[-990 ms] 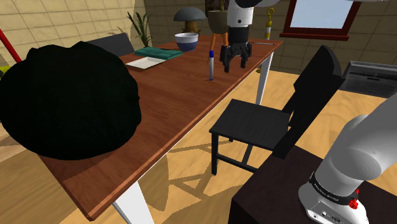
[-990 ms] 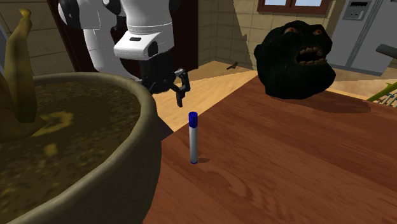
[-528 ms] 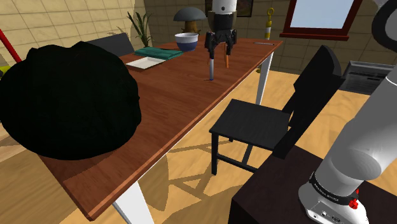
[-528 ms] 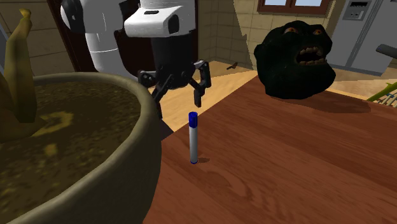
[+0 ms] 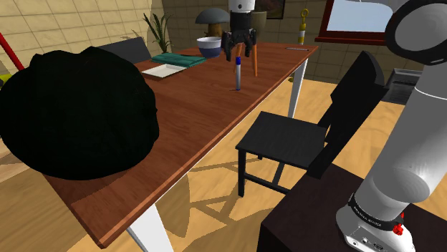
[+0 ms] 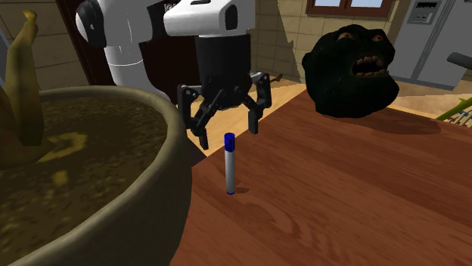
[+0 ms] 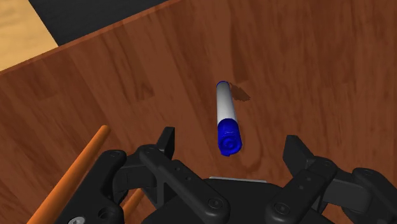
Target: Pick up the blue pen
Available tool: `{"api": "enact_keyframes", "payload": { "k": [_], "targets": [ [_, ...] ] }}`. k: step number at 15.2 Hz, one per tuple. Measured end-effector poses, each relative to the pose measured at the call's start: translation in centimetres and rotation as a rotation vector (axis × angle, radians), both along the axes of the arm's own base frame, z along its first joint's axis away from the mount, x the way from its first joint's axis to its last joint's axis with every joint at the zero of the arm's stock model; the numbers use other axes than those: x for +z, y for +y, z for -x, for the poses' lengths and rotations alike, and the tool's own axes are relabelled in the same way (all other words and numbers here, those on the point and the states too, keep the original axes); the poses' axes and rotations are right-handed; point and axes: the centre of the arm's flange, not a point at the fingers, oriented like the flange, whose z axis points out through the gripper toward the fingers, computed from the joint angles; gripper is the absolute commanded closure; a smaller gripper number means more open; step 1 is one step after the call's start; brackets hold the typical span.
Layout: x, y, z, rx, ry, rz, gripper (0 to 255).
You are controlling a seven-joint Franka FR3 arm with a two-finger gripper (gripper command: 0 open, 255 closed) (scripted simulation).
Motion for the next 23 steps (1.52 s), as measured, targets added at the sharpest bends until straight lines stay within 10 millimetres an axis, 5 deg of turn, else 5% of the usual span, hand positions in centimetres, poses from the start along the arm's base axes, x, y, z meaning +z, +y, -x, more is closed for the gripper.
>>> {"api": "enact_keyframes", "payload": {
  "k": [4,5,15,23],
  "targets": [
    [-1.9,0.0,-0.1,0.0,0.0,0.0,0],
    [-2.2,0.0,-0.1,0.0,-0.001,0.0,255],
    [-2.4,0.0,-0.1,0.0,-0.002,0.0,255],
    [1.4,0.1,0.0,0.0,-0.002,0.0,255]
  ]
}}
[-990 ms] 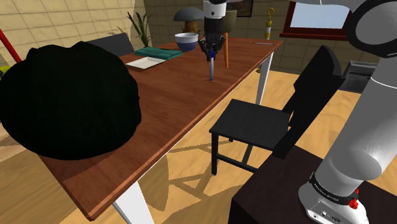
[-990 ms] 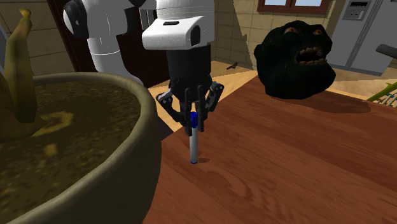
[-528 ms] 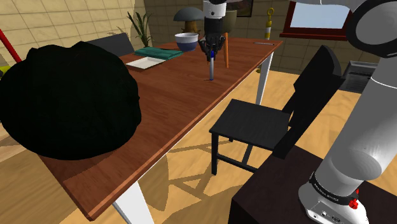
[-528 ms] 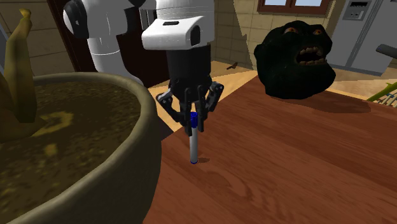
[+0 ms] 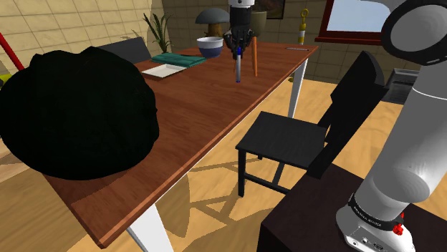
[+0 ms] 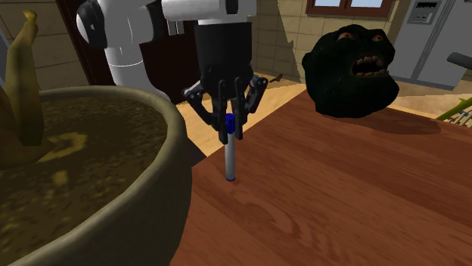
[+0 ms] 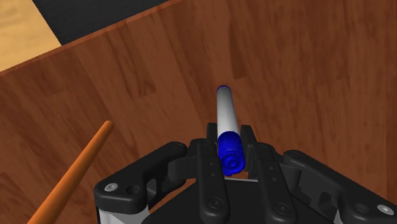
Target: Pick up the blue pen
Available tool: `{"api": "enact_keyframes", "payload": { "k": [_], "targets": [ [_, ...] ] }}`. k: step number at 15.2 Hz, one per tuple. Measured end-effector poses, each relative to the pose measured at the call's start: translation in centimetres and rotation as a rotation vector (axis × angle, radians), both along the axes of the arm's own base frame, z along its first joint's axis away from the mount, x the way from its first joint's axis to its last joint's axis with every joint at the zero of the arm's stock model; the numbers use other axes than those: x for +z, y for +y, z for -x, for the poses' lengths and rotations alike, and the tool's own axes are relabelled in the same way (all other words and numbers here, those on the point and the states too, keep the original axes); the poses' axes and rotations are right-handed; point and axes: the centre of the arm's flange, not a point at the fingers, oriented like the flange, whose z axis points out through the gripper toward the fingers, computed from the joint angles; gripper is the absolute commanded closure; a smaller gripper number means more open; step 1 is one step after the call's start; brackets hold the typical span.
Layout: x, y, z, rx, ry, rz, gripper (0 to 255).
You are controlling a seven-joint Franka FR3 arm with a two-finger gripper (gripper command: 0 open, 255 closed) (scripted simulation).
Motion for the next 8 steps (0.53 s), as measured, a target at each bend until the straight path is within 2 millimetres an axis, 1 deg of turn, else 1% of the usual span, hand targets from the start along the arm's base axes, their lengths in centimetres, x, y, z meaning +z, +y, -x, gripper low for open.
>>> {"api": "enact_keyframes", "payload": {
  "k": [8],
  "targets": [
    [3.8,0.0,-0.1,0.0,0.0,0.0,255]
  ]
}}
